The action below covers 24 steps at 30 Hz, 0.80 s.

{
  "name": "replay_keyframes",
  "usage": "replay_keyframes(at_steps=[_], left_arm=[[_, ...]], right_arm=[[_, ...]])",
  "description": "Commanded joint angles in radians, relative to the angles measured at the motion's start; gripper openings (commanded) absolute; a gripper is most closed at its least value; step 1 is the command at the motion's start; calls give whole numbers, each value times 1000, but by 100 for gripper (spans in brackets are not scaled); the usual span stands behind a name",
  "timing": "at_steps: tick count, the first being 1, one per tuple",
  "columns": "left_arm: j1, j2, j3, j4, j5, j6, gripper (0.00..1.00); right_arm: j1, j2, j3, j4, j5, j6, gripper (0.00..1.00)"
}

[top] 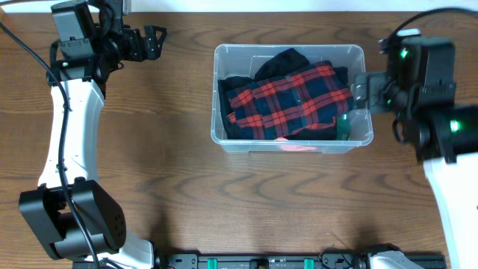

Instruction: Pack container

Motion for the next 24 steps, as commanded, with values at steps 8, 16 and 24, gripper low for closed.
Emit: replay_keyframes(at_steps=[8,16,24], left_arm=[[3,3,3,-2,-9,-5,98],[3,3,3,-2,-8,-5,98],[3,3,3,-2,-9,-5,98]], right_arm=[[85,-283,-81,9,-69,-20,99],[78,-627,-510,251,-104,-20,99],[42,-916,-1027,690,-152,-6,99]])
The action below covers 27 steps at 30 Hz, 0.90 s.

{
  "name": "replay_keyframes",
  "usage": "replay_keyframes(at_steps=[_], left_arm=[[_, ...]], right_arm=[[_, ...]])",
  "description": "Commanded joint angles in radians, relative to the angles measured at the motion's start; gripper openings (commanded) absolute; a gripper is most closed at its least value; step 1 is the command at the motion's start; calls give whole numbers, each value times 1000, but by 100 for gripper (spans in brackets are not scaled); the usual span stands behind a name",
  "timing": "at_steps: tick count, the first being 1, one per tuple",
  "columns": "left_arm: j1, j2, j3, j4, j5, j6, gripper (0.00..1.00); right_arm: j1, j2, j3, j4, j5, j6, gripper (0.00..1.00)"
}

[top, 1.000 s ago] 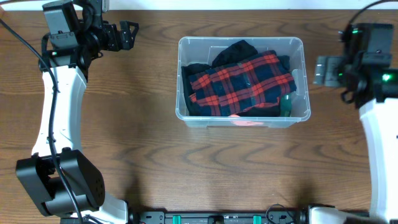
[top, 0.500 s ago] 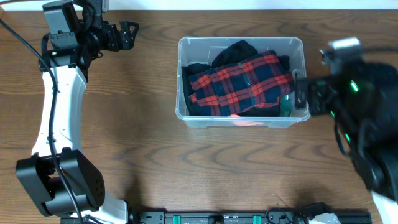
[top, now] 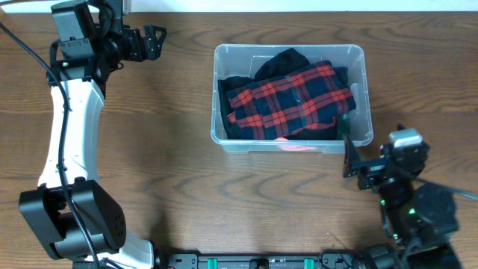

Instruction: Pack container

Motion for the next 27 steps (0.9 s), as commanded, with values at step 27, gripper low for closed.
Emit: replay_keyframes(at_steps=[27], left_arm=[[3,3,3,-1,-5,-5,98]], right_arm=[[-219,-405,-575,382,-85,183,99]])
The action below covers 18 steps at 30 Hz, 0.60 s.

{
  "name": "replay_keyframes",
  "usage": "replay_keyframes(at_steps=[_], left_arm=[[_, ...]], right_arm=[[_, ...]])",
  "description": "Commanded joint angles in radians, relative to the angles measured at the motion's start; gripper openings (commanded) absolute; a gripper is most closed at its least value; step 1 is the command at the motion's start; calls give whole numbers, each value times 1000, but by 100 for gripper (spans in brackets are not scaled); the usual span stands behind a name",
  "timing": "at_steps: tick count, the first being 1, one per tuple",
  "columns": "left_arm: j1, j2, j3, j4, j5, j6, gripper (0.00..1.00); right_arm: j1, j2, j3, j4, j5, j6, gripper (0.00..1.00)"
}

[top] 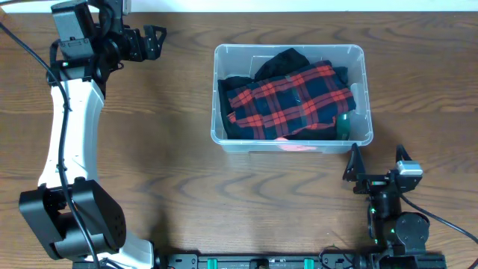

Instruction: Pack container

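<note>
A clear plastic container stands at the middle right of the table. In it lies a red-and-navy plaid cloth over black clothing. A small green item sits in its near right corner, and something pink-red shows at its near wall. My left gripper is far off at the top left, open and empty. My right gripper is below the container's near right corner, apart from it; its jaws are seen edge-on.
The wooden table spreads around the container. The left arm's white links run down the left side. The right arm's base is folded low at the bottom right.
The right arm has folded further down toward its base at the bottom right, its gripper staying just below the container's corner. The left arm and the container's contents are unchanged.
First my right gripper was at the container's right wall, beside the plaid cloth and green item. Then it was withdrawn to below the container's near right corner. Now the arm sits folded lower there. The left arm stayed at the top left throughout.
</note>
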Motion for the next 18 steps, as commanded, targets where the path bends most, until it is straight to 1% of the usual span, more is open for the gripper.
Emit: replay_keyframes(at_steps=[1,8,14,18], left_arm=[[3,3,3,-1,-5,-4,98],[3,3,3,-1,-5,-4,98],[3,3,3,-1,-5,-4,98],[3,3,3,-1,-5,-4,98]], right_arm=[[-11,-10,-43,27,-10,14,99],[-31,-10,-41,10,-19,5,99],[-58,-10,-41,-71,-56,-77,99],[-61,-10,-41,-69,-48,-129,99]])
